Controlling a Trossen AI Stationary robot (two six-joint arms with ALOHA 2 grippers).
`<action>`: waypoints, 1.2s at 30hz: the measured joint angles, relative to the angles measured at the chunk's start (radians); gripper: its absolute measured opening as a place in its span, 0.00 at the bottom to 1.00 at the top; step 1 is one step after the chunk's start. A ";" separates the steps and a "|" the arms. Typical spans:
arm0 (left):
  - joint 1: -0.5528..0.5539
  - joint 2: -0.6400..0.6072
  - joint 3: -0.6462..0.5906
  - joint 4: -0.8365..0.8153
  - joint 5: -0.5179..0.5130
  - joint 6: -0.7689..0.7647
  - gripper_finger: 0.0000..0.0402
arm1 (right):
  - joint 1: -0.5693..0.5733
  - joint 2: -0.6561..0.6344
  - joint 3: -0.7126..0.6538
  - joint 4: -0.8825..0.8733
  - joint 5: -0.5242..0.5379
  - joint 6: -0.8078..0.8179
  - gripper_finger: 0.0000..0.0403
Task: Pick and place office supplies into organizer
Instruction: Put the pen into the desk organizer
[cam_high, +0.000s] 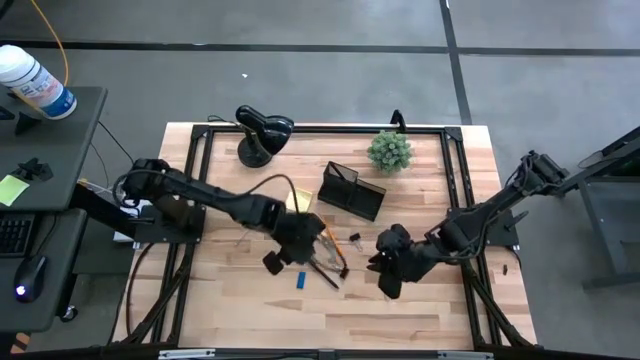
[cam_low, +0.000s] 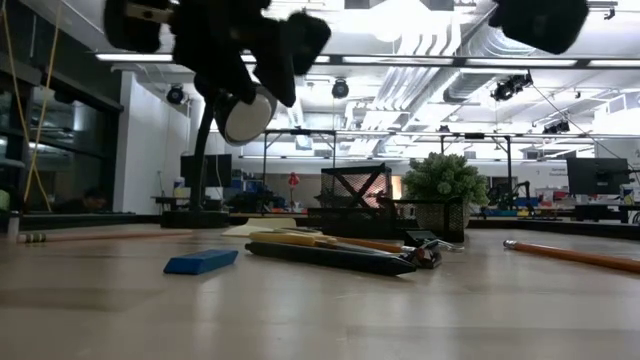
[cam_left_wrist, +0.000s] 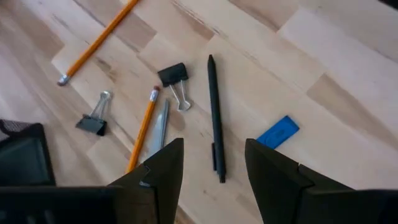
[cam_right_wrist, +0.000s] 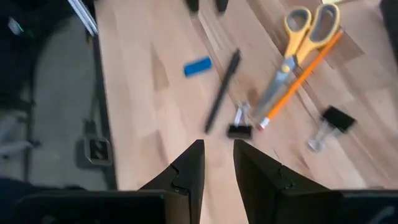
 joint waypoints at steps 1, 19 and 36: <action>0.014 0.005 0.001 0.002 0.006 0.000 0.40 | 0.007 0.000 0.000 -0.019 0.006 -0.010 0.21; 0.015 0.150 0.001 -0.008 -0.063 -0.032 0.40 | -0.026 0.000 0.000 -0.116 0.091 -0.162 0.21; 0.016 0.229 0.000 0.057 -0.044 0.044 0.40 | -0.176 0.000 0.000 -0.078 0.062 -0.193 0.21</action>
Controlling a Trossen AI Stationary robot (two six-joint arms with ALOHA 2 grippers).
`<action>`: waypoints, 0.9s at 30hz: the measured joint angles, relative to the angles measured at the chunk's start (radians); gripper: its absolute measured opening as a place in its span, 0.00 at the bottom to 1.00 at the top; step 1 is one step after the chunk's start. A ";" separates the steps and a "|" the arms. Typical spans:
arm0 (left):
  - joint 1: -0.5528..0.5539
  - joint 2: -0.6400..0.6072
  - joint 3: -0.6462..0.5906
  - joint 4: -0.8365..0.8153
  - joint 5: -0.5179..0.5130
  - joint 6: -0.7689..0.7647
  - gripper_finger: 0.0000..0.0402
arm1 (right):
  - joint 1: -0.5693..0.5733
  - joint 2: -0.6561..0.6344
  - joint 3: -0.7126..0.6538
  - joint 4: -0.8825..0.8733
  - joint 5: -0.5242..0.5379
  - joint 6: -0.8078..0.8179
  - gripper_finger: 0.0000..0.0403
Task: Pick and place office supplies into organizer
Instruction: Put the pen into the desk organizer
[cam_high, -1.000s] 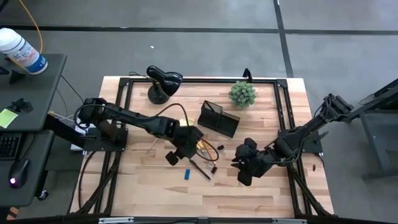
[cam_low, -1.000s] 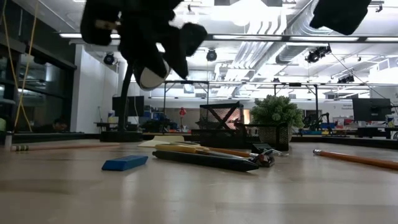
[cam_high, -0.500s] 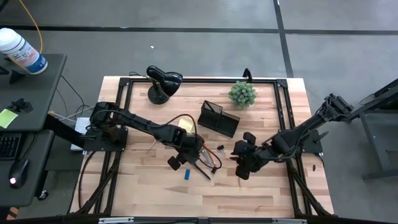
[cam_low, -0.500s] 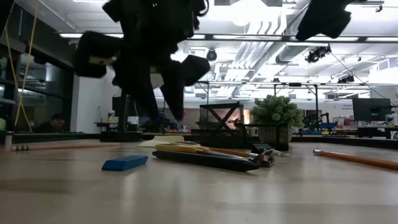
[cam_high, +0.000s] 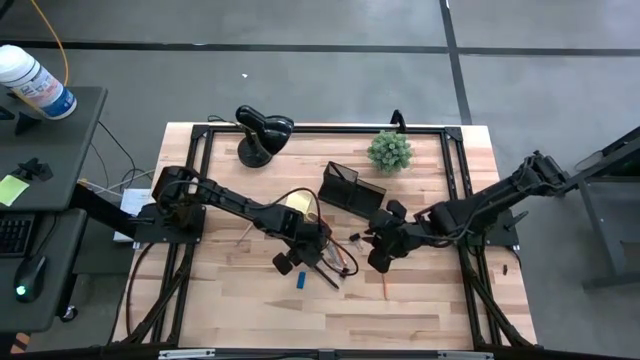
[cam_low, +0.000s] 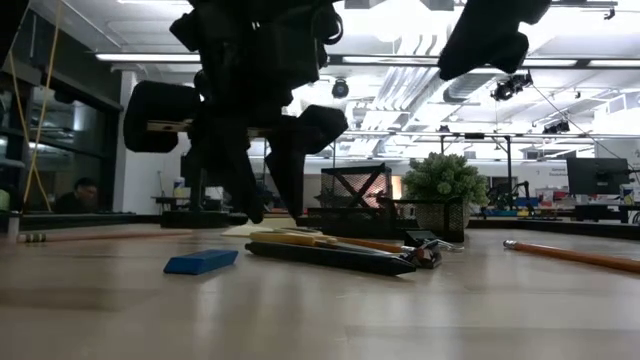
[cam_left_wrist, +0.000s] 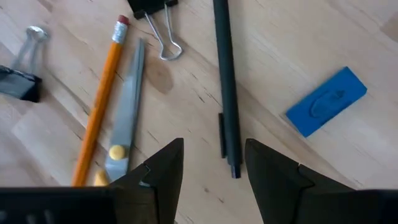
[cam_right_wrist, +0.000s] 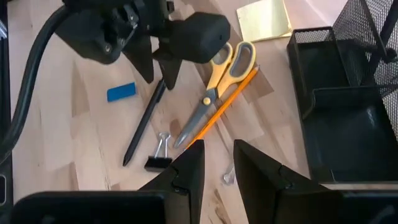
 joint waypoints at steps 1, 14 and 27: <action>0.000 0.000 0.000 0.001 0.001 0.010 0.40 | -0.003 0.000 0.000 0.006 0.000 -0.007 0.21; 0.013 -0.001 -0.105 0.073 0.005 -0.076 0.40 | -0.006 0.000 0.000 0.026 0.000 -0.020 0.21; 0.012 -0.001 -0.108 0.126 -0.002 -0.097 0.40 | -0.006 0.000 0.000 0.052 0.005 -0.020 0.21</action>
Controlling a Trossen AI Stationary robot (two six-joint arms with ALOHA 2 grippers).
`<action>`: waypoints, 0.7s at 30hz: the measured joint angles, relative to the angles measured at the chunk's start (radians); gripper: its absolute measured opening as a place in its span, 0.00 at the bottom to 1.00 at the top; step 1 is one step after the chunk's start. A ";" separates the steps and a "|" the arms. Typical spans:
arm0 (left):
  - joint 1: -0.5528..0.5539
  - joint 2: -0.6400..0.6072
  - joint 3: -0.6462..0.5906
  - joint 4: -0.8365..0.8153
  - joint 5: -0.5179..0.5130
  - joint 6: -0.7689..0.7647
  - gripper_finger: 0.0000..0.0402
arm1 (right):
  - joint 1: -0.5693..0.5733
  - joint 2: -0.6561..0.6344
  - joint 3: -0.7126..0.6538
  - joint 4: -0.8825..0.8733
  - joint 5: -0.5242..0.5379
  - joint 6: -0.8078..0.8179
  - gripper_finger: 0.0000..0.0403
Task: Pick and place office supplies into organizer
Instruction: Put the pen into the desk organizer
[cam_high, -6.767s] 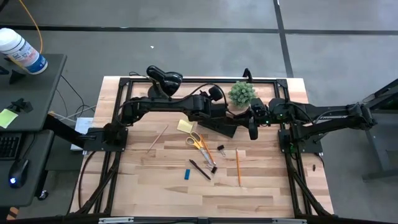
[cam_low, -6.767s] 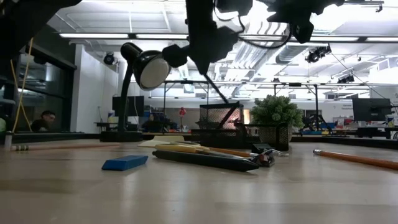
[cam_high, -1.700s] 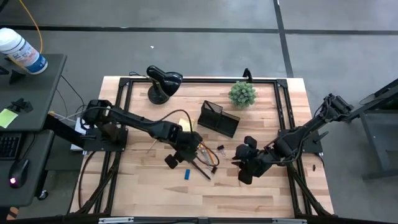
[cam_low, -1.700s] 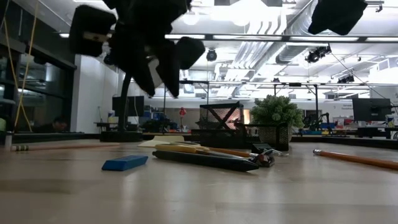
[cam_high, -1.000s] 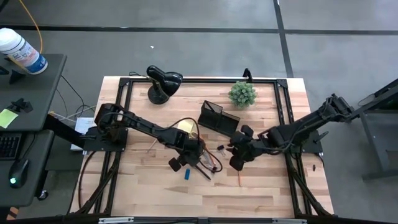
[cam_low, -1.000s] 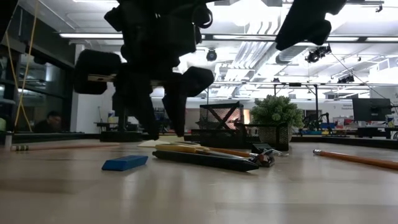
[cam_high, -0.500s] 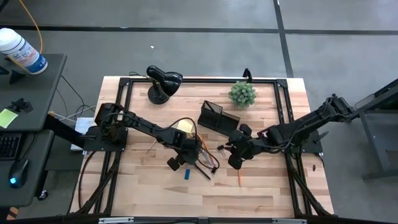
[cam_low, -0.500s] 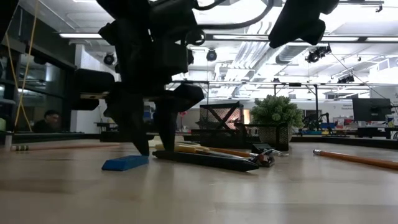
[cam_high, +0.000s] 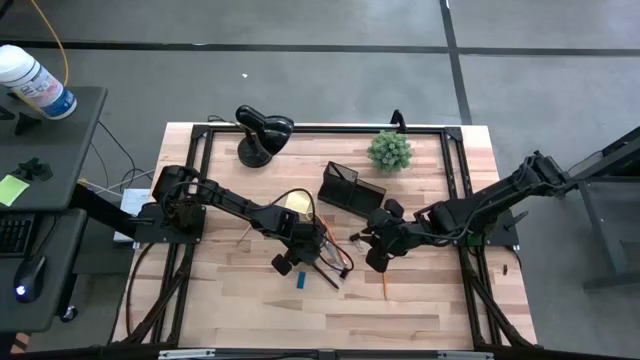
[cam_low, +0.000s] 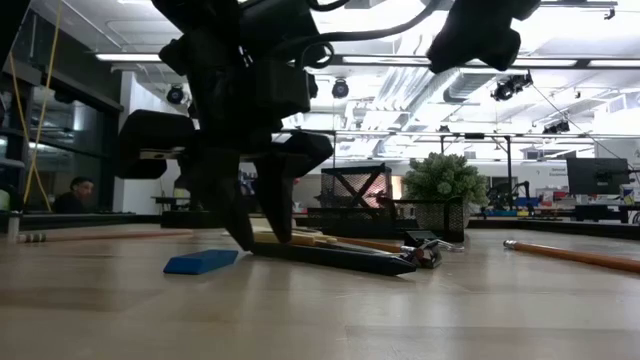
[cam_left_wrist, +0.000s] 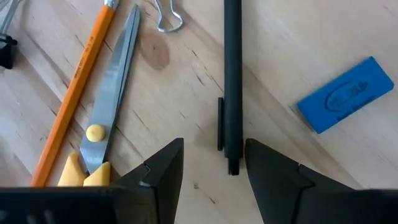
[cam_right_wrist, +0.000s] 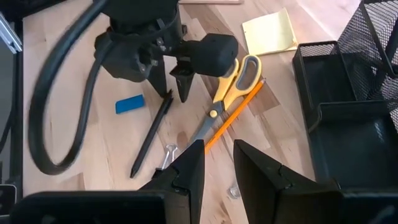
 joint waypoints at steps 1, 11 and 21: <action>0.000 0.000 0.000 -0.004 -0.004 0.000 0.40 | 0.000 0.000 0.000 0.003 0.001 0.000 0.21; 0.000 0.000 0.000 -0.015 0.010 -0.027 0.40 | 0.000 0.000 0.000 0.012 0.003 0.000 0.21; -0.016 0.000 0.000 -0.014 -0.014 -0.068 0.39 | 0.000 0.000 0.000 0.012 0.007 0.000 0.21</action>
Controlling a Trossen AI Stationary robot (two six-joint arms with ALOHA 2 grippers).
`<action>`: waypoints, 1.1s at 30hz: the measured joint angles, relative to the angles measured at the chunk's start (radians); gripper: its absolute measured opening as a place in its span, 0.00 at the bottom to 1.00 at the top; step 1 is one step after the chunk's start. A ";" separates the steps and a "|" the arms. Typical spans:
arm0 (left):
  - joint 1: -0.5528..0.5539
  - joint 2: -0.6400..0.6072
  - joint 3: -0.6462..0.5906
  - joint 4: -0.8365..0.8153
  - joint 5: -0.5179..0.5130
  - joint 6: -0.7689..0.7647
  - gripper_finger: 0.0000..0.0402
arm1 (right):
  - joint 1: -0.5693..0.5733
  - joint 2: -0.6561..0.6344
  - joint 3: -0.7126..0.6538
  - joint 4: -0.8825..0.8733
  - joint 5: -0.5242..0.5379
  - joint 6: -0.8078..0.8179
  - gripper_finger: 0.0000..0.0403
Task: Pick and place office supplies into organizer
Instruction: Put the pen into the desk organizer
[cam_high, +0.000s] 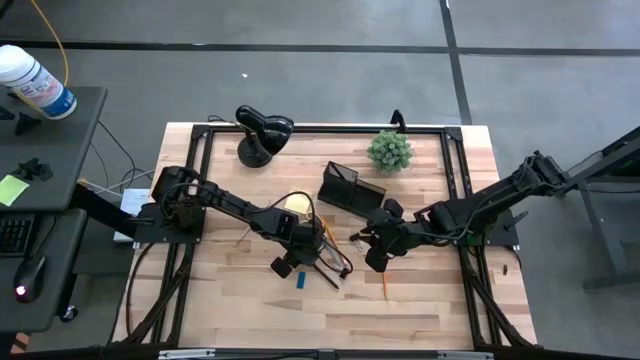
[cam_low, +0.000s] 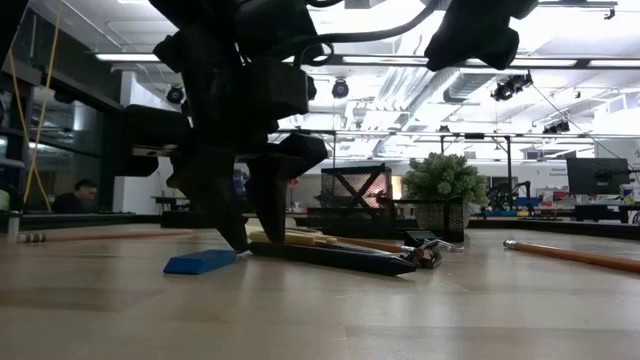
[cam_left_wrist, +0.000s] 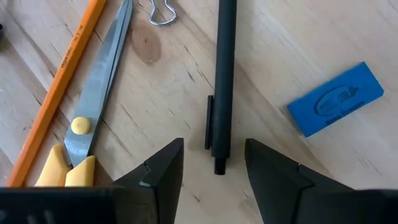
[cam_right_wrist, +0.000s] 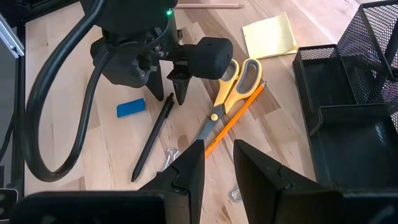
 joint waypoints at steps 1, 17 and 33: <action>0.000 0.000 0.000 0.000 -0.002 0.000 0.38 | 0.000 0.000 0.000 0.000 0.000 0.000 0.21; 0.004 0.043 0.005 0.026 0.111 -0.033 0.02 | 0.000 0.000 0.000 0.001 0.000 -0.006 0.21; 0.002 0.053 0.066 0.004 0.100 -0.089 0.00 | 0.001 0.000 0.000 0.000 -0.020 -0.007 0.21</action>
